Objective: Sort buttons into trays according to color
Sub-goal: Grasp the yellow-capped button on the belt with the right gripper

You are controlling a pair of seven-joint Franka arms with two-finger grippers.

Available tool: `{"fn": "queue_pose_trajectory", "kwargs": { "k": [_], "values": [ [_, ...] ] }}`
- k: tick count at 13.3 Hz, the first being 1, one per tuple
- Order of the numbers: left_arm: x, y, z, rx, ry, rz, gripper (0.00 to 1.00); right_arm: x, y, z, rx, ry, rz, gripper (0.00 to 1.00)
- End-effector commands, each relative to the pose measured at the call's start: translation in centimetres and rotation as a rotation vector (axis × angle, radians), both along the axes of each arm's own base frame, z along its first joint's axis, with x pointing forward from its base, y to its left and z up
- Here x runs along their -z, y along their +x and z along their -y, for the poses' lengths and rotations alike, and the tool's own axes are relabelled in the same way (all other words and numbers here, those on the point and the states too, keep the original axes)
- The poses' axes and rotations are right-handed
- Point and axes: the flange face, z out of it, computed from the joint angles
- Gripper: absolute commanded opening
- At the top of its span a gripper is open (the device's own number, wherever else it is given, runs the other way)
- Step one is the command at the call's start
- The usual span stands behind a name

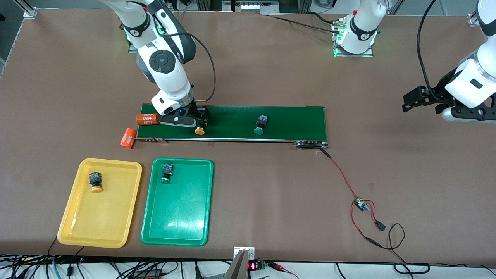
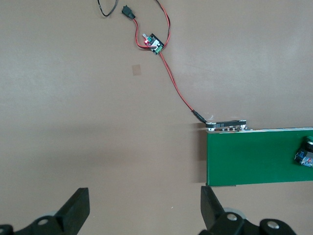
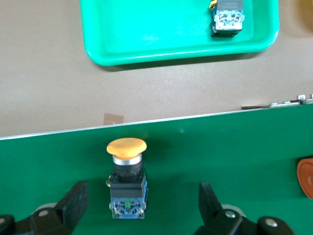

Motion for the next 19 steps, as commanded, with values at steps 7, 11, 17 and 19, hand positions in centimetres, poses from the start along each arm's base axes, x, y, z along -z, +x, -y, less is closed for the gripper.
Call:
{"fn": "queue_pose_trajectory", "kwargs": {
  "k": [7, 11, 17, 19],
  "values": [
    [-0.9, -0.3, 0.2, -0.005, -0.015, 0.004, 1.0, 3.9, 0.7, 0.0, -0.017, -0.021, -0.054, 0.98],
    [-1.0, -0.4, 0.8, 0.005, -0.016, 0.007, 1.0, 4.7, 0.7, 0.2, -0.024, -0.024, -0.068, 0.59],
    [-1.0, -0.3, 0.7, 0.003, -0.016, 0.007, 1.0, 3.0, 2.3, 1.1, -0.027, -0.022, -0.049, 0.16],
    [-1.0, -0.3, 0.7, 0.003, -0.016, 0.007, 1.0, 0.3, 4.1, 1.8, -0.027, -0.055, -0.064, 0.16]
  ]
}}
